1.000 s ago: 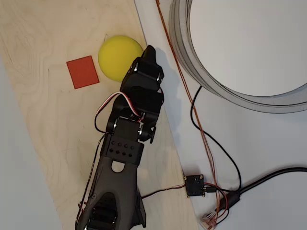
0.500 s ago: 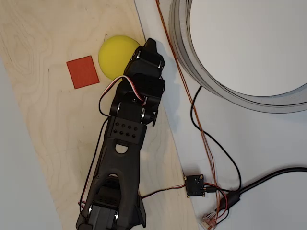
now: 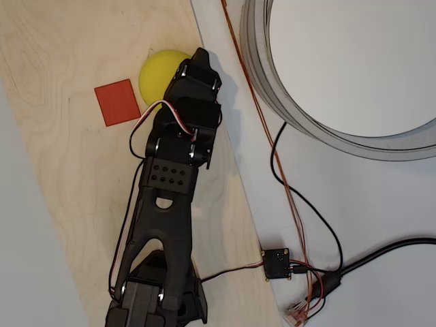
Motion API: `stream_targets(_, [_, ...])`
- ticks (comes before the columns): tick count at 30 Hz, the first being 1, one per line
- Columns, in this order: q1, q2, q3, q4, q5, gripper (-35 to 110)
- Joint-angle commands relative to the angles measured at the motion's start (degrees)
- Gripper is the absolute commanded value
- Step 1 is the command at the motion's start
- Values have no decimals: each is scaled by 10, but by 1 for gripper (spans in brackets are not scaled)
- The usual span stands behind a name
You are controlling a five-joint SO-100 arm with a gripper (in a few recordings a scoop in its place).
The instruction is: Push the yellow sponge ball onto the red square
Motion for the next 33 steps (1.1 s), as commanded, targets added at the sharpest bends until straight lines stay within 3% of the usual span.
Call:
stream_targets(1, [-17, 2, 1, 2, 19, 0])
stream_targets(33, [-106, 100, 142, -16, 146, 0])
